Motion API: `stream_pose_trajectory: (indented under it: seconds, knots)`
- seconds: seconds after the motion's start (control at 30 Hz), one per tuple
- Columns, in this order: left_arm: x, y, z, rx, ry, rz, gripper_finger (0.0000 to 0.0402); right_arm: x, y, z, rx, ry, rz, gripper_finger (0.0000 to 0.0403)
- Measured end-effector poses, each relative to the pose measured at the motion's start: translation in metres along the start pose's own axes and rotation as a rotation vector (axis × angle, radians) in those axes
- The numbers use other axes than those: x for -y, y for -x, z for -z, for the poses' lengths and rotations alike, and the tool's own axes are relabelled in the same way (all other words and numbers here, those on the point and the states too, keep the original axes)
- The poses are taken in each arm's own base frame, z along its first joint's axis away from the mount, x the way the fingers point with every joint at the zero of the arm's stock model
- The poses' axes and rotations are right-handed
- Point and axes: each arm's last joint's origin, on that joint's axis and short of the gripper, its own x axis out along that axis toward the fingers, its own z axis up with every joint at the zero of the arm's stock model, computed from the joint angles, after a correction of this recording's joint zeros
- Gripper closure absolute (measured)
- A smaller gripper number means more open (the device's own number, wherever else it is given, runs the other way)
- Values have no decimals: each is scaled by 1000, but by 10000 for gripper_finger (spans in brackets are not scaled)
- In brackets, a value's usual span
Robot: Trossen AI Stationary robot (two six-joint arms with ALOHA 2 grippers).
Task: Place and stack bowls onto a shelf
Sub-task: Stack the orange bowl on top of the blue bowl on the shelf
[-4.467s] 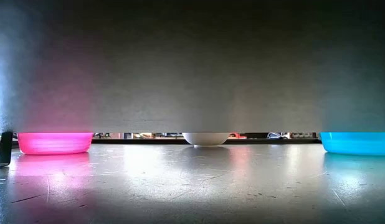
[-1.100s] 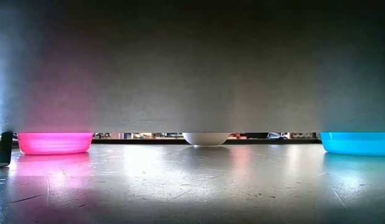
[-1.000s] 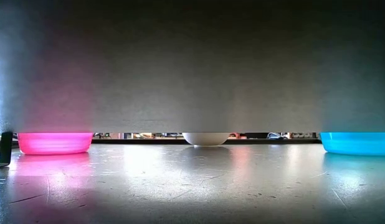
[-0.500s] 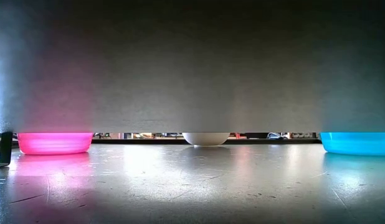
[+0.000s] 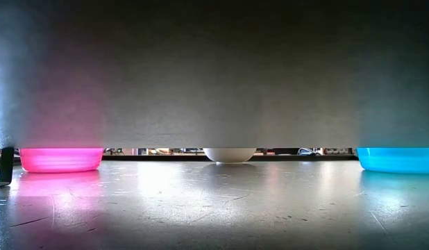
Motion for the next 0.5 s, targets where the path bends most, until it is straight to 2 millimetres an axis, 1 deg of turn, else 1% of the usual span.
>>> stream_pose_trajectory:
  seconds: [0.17, 0.23, 0.37, 0.5]
  knots:
    - [0, 0, 0, 0, 4, 0, 219, 0, 1, 0, 0, -7, -2, 314]
    - [0, 0, 0, 0, 6, 0, 219, -1, 4, -1, 8, -6, -7, 298]
    - [0, 0, 0, -1, 13, 0, 219, -6, 22, -4, 48, 0, -32, 274]
    - [0, 0, 1, -7, 24, 1, 219, -10, 38, -8, 99, 6, -41, 270]
